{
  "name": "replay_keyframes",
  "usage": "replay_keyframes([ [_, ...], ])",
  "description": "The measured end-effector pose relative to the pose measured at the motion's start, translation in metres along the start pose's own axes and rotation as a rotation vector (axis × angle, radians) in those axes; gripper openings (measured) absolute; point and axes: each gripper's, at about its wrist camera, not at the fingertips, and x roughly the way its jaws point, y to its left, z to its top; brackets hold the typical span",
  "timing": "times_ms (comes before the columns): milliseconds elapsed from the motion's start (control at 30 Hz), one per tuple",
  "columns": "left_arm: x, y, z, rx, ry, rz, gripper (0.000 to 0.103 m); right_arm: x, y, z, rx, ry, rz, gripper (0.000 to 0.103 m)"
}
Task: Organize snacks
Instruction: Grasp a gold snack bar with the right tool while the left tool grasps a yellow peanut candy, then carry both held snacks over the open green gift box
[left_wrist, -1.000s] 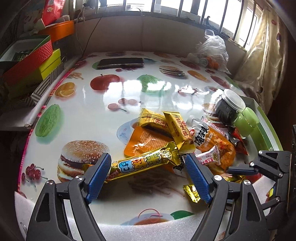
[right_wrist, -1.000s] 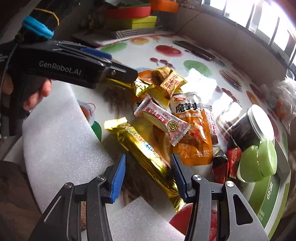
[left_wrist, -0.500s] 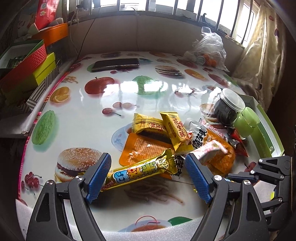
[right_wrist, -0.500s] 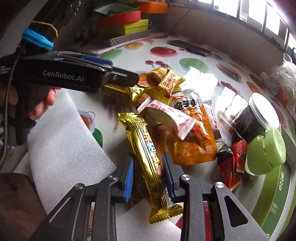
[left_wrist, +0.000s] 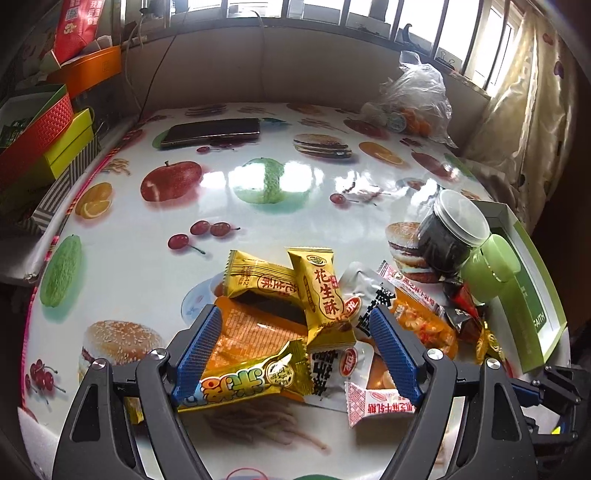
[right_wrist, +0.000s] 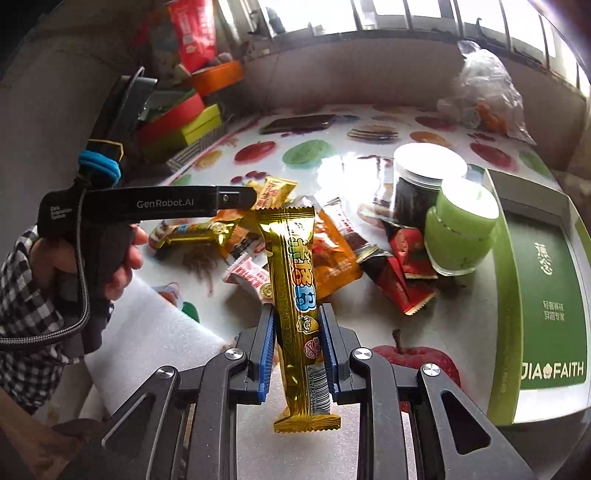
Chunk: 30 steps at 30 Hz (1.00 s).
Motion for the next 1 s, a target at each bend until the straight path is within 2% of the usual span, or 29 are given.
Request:
replay_keyframes([
  [133, 0.010, -0.004, 0.002, -0.011, 0.009, 0.030, 0.077, -0.003, -0.005, -0.002, 0.034, -0.012, -0.004, 0.022],
  [200, 0.015, -0.003, 0.004, -0.031, 0.021, 0.036, 0.070, -0.002, -0.007, -0.003, 0.051, -0.012, -0.006, 0.022],
  [333, 0.020, -0.007, 0.005, -0.033, 0.018, 0.056, 0.069, -0.004, -0.009, -0.006, 0.074, -0.013, -0.005, 0.022],
  [400, 0.026, -0.010, 0.006, -0.027, 0.036, 0.061, 0.055, -0.006, -0.009, -0.007, 0.079, -0.014, -0.003, 0.022],
  [533, 0.031, -0.014, 0.006, -0.033, 0.048, 0.059, 0.046, -0.007, -0.011, -0.006, 0.086, -0.017, -0.005, 0.022],
  [667, 0.034, -0.019, 0.006, -0.025, 0.059, 0.056, 0.030, -0.009, -0.011, -0.006, 0.085, -0.019, -0.007, 0.022],
  [1000, 0.027, -0.023, 0.010, -0.024, 0.045, 0.056, 0.028, -0.014, -0.015, -0.006, 0.101, -0.032, -0.005, 0.022],
])
